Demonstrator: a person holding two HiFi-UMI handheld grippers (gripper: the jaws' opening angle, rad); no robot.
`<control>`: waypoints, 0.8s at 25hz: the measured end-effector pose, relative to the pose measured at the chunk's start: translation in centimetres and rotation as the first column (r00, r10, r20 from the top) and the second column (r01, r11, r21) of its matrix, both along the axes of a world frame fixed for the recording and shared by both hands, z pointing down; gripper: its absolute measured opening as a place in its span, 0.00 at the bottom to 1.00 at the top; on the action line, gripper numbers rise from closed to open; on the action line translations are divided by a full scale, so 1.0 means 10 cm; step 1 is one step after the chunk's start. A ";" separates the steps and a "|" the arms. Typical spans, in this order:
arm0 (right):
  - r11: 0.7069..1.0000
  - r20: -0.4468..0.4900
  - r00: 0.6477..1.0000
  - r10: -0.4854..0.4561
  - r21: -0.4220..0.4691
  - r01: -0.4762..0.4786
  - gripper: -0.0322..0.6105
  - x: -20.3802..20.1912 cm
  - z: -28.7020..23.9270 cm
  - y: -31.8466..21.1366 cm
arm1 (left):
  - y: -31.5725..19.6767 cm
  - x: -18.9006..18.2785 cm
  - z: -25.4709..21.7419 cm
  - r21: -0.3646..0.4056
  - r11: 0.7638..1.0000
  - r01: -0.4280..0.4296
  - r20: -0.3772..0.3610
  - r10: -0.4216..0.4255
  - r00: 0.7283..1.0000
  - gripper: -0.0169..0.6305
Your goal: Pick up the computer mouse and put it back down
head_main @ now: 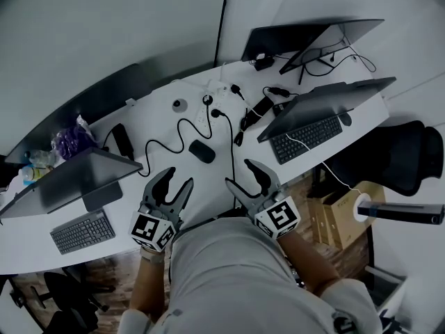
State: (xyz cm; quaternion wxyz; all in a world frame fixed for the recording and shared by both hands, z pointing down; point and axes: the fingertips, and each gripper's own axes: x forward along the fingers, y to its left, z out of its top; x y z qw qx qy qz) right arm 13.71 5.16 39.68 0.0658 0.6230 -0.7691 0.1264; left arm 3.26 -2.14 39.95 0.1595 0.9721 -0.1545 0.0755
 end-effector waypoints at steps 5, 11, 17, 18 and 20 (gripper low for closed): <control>1.000 -0.009 1.000 0.014 0.009 -0.014 0.48 0.01 0.00 0.03 | 0.02 -0.01 -0.10 0.025 1.000 0.000 -0.013 0.000 1.000 0.36; 1.000 -0.041 0.999 0.025 0.006 -0.025 0.46 0.04 0.02 0.05 | 0.03 -0.05 0.01 0.012 1.000 0.010 0.007 -0.010 1.000 0.36; 1.000 -0.026 0.999 0.025 0.006 -0.025 0.46 0.04 0.02 0.03 | 0.00 -0.08 0.04 0.006 1.000 0.024 0.010 -0.024 1.000 0.36; 1.000 -0.022 0.999 0.027 0.001 -0.027 0.46 0.05 0.03 0.03 | 0.00 -0.07 0.04 0.005 1.000 0.025 0.010 -0.025 1.000 0.36; 1.000 -0.018 0.999 0.030 -0.007 -0.030 0.46 0.05 0.06 0.04 | 0.01 -0.07 0.05 0.004 1.000 0.023 0.012 -0.023 1.000 0.36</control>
